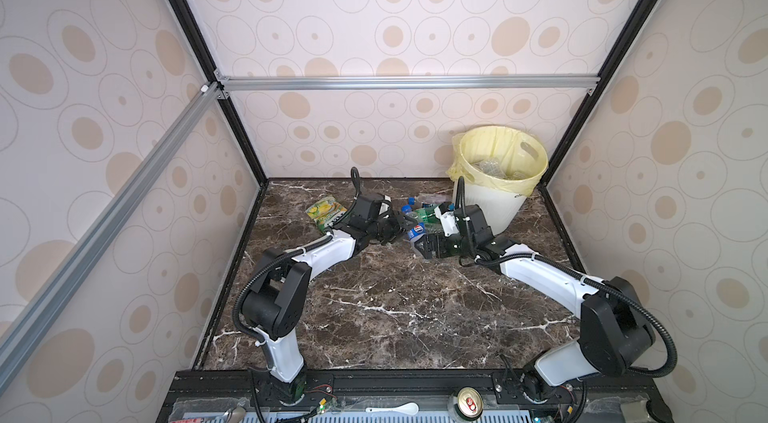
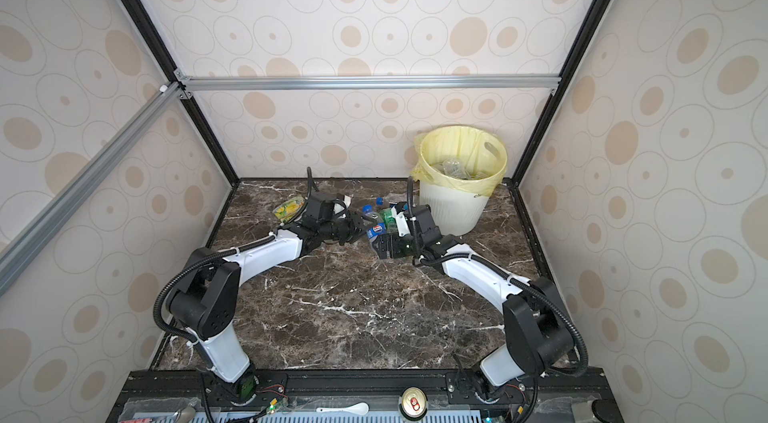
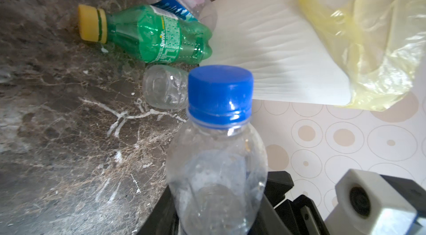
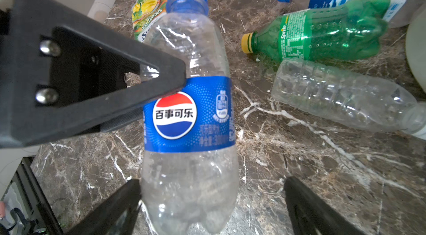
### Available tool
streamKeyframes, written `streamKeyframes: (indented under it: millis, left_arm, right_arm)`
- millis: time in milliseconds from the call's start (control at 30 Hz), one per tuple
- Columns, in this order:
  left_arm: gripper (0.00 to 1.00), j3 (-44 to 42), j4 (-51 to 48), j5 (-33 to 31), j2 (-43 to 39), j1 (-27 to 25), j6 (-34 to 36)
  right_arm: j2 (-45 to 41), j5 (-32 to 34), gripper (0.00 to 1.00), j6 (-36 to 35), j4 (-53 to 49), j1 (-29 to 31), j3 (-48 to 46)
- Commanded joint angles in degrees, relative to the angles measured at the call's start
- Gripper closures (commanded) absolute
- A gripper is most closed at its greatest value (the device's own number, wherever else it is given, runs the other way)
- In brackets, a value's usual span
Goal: Throw the plastic bottles in the bin
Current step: 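Close the right gripper around the Pepsi bottle's label while the left gripper holds it, then lift the Pepsi bottle with the right gripper and carry it over the bin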
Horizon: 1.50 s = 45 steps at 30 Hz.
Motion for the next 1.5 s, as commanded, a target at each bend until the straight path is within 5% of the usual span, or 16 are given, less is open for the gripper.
streamKeyframes:
  millis: [0, 567, 967, 1467]
  left_arm:
    - [0.58, 2.70, 0.76, 1.62, -2.52, 0.48, -0.98]
    - [0.58, 2.27, 3.92, 3.09, -5.60, 0.52, -3.71]
    - [0.57, 0.75, 5.01, 2.74, -6.09, 0.46, -4.26]
    - [0.44, 1.12, 2.24, 0.95, -7.26, 0.64, -2.14]
  right_arm:
    - [-0.94, -0.16, 0.00, 0.89, 0.63, 0.44, 1.86]
    - [-1.15, -1.60, 0.16, 1.19, 2.29, 1.20, 3.77]
    - [-2.18, -1.07, 0.42, 0.97, 2.65, 1.43, 3.66]
    - [-3.04, -0.27, 0.55, 0.93, 1.60, 1.52, 3.83]
